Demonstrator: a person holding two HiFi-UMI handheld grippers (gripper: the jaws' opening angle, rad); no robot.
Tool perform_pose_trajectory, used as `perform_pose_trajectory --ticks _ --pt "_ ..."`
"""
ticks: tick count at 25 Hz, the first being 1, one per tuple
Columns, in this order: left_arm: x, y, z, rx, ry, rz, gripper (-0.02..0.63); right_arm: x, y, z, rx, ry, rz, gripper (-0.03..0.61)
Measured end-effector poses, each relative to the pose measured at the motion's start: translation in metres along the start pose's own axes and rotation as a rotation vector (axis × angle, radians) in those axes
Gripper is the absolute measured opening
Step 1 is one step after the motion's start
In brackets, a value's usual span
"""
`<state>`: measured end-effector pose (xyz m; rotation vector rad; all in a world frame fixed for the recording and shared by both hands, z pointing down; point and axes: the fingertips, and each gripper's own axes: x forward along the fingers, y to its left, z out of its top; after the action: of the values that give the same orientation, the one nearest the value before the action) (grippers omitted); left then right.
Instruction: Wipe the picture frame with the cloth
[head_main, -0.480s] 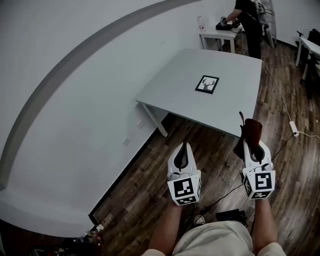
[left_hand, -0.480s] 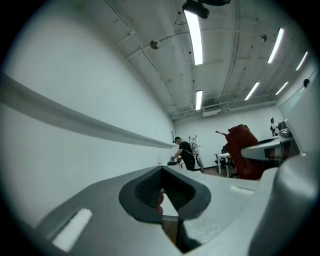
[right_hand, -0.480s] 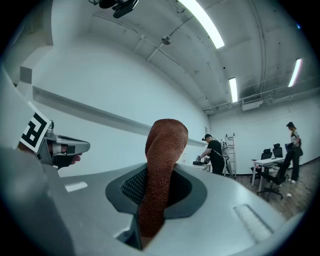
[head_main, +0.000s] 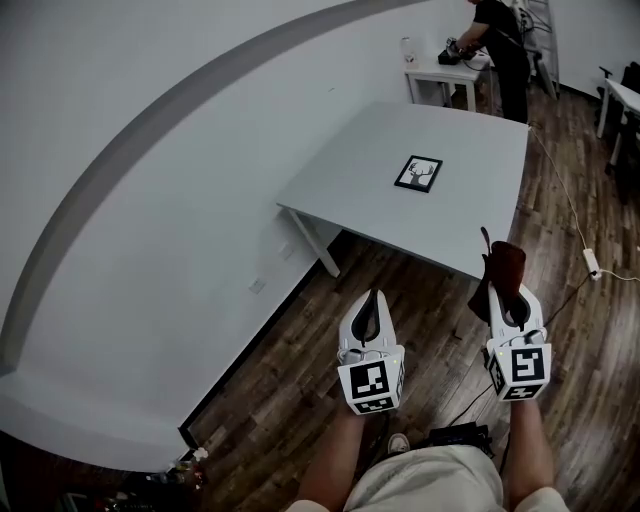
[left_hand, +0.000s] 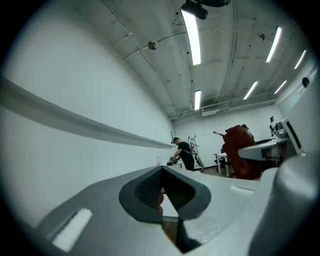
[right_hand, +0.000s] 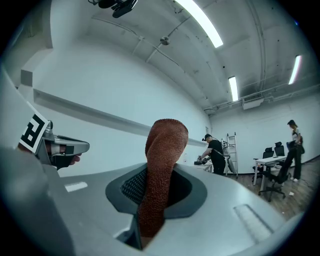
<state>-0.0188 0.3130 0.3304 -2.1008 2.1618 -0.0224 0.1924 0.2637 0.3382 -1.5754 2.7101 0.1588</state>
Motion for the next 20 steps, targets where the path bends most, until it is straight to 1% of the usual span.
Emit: perform_pose_trajectory --ticks 9,20 --pt "0.002 -0.015 0.002 0.014 0.006 0.011 0.000 -0.002 -0.013 -0.002 0.015 -0.001 0.010 0.087" --pt "0.009 -0.053 -0.002 -0.002 0.031 0.021 0.000 -0.013 -0.045 -0.019 0.041 0.012 0.030 0.087"
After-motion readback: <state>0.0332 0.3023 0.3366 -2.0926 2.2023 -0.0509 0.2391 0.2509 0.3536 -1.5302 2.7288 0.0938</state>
